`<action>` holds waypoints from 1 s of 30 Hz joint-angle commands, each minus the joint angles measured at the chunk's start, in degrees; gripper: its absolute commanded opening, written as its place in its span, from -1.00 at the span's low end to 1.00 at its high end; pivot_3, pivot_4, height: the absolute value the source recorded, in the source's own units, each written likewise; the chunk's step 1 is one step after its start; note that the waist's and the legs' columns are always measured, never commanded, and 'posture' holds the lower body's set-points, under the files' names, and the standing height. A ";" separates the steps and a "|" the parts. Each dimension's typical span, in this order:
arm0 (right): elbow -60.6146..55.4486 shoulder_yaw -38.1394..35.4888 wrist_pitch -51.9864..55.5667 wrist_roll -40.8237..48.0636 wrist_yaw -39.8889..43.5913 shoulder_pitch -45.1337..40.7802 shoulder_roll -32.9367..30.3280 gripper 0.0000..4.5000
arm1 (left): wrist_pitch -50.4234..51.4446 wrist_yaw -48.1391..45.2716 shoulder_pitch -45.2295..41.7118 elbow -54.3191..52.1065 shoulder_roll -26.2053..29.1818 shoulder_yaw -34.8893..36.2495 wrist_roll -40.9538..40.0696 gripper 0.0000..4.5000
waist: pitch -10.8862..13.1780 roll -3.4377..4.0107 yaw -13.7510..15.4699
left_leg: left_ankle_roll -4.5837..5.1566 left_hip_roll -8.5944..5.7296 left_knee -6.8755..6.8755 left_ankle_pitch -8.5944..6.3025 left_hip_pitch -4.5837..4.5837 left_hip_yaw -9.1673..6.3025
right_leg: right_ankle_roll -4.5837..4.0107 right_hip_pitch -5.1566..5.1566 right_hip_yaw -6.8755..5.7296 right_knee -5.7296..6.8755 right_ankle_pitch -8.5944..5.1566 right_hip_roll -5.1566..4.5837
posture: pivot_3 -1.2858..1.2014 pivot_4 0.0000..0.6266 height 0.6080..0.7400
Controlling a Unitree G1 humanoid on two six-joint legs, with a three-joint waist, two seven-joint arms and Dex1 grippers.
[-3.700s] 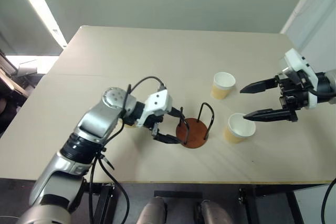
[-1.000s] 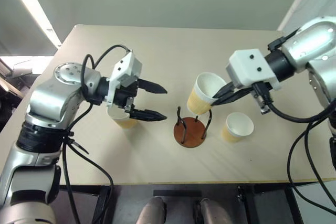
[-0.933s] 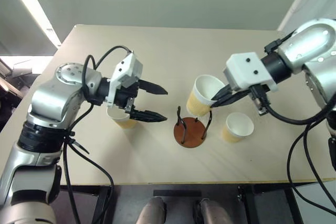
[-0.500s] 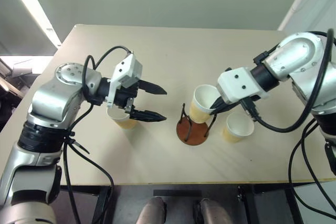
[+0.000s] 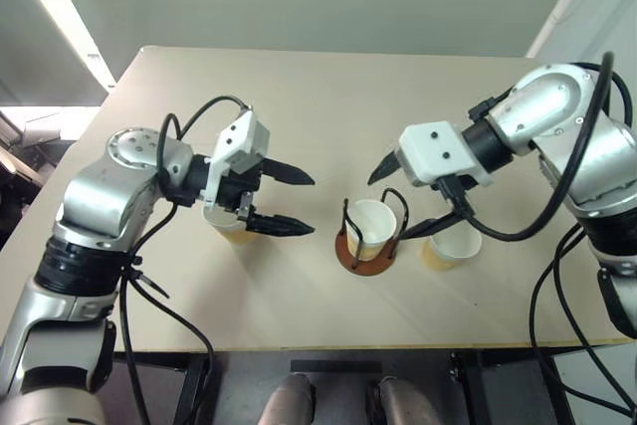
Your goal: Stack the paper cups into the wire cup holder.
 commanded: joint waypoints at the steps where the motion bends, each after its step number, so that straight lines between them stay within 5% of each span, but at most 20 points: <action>1: 0.15 -4.01 1.19 1.42 -1.37 -0.74 -0.20 0.92 | 0.76 0.78 0.82 -3.57 1.24 2.83 -1.46 1.00 | 0.00 0.00 -0.05 | 0.00 0.00 0.00 0.00 0.00 0.00 | 0.00 0.00 0.00 0.00 0.00 0.00 | 0.03 -0.52 1.00; 8: 1.99 -5.25 2.22 2.31 -1.84 -0.89 0.02 0.92 | 0.07 1.77 3.08 -7.21 4.85 4.33 -0.36 1.00 | 0.00 0.00 -0.15 | 0.00 0.01 -0.01 0.00 0.00 0.00 | 0.00 0.00 0.00 -0.01 0.00 0.01 | 0.03 -0.52 1.00; 16: 5.92 -6.22 4.21 6.00 1.80 -1.63 -0.56 0.92 | -11.16 3.56 11.47 -12.25 15.50 2.60 12.68 1.00 | 0.00 0.00 -0.46 | 0.00 0.01 -0.04 0.00 0.01 -0.02 | -0.03 -0.03 0.01 -0.05 -0.02 0.03 | 0.03 -0.52 1.00; 30: 8.98 -6.41 7.17 12.38 3.93 -1.93 -3.83 0.92 | -14.79 9.00 13.93 -14.40 20.09 -0.39 28.62 1.00 | 0.00 0.00 -0.54 | -0.02 0.01 -0.14 -0.01 0.02 -0.02 | -0.10 -0.05 0.01 0.00 -0.06 0.02 | 0.03 -0.52 1.00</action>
